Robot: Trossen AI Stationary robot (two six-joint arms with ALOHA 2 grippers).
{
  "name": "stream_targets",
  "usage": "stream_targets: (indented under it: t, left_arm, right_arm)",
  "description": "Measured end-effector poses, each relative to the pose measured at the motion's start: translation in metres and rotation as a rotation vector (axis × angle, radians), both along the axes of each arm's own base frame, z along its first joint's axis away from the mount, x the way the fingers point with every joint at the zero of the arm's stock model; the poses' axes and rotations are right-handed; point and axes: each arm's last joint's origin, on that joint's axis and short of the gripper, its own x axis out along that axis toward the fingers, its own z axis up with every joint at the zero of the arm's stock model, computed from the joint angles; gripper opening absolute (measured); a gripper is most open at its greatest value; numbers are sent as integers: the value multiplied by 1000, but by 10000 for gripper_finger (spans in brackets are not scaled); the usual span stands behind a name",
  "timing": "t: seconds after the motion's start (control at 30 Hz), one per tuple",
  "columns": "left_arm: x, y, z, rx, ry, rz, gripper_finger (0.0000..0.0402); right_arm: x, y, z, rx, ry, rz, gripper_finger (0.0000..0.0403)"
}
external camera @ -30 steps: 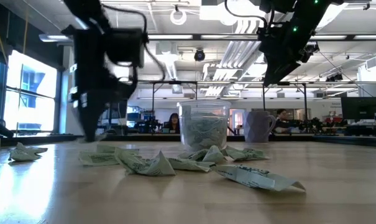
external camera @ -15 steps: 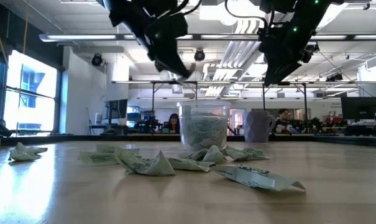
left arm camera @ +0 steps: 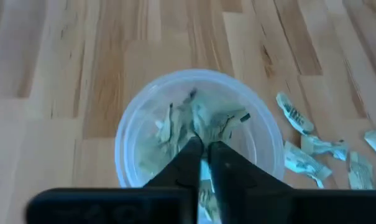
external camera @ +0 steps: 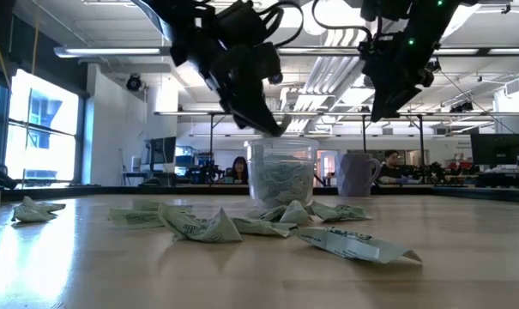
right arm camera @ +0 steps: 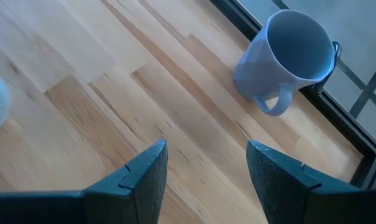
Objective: Pick and place Stevia / Truvia into bins
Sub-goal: Put the green stevia packet into the transparent container
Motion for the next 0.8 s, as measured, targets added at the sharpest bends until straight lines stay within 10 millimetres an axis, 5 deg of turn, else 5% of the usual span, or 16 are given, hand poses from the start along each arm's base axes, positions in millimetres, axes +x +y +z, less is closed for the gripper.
stream_targets:
  t: [0.33, 0.63, 0.8]
  left_arm:
    - [-8, 0, 1, 53, 82, 68, 205]
    - [-91, -16, 44, 89, 479, 87, 208]
    - [-133, -47, 34, 53, 562, -89, 176]
  right_arm:
    - [-1, 0, 0, 1, 10, 0, 209]
    - [-1, 0, 0, -10, 18, 0, 209]
    - [0, -1, 0, -26, 26, 30, 209]
